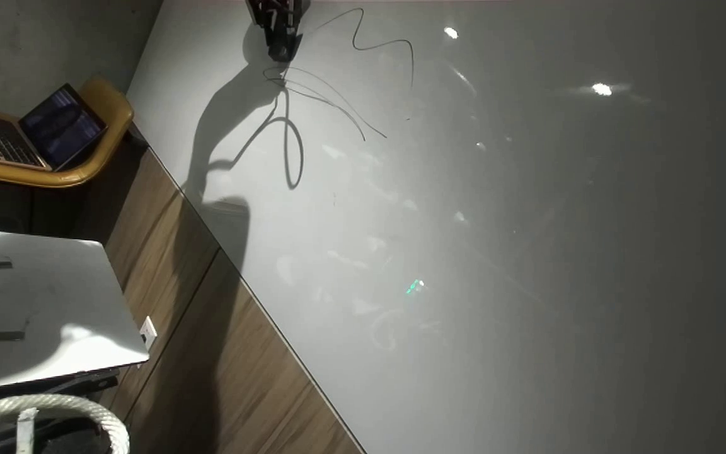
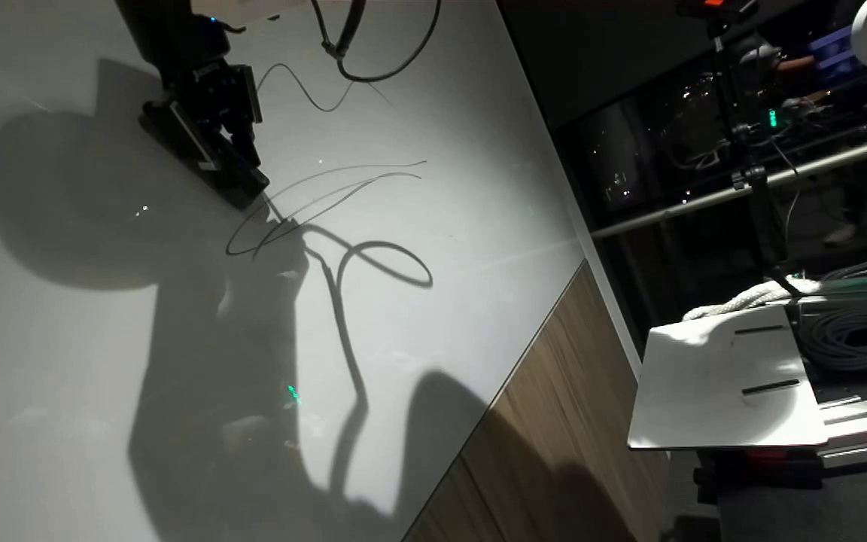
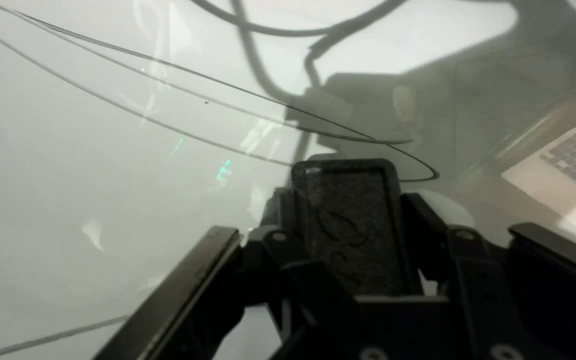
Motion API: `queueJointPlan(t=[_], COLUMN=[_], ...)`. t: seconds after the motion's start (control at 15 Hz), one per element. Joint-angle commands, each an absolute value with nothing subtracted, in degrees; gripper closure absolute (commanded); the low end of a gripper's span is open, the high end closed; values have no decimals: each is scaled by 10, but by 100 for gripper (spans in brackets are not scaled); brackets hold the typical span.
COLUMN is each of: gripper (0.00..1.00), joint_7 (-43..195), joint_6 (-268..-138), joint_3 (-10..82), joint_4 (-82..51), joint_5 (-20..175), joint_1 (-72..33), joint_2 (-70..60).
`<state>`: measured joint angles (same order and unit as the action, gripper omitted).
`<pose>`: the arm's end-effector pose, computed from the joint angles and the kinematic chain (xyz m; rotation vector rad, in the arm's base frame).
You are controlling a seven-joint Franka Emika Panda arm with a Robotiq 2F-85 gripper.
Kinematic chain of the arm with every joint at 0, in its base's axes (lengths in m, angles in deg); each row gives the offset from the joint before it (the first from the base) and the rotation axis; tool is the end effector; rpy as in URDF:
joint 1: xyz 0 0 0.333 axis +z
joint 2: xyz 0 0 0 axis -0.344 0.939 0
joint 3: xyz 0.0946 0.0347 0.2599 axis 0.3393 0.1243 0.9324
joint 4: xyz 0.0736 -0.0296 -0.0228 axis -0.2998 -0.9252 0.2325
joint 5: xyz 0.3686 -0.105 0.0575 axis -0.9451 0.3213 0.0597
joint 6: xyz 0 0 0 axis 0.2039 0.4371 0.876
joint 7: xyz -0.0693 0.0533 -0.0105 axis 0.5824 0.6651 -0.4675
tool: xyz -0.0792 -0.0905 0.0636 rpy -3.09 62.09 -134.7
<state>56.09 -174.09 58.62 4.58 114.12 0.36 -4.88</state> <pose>0.5693 0.3339 0.5899 2.6489 0.4145 0.7840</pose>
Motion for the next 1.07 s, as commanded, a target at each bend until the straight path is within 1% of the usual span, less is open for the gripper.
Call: queueJointPlan(t=[0.0,0.47,1.0], gripper=[71,71,71], joint_7=[603,619,624], joint_6=[-1753,-1717,-1711], joint_3=[561,531,506], joint_4=[55,38,47], joint_5=[1142,1119,1100], joint_1=[-38,-102,-143], joint_2=[-54,-125,-142])
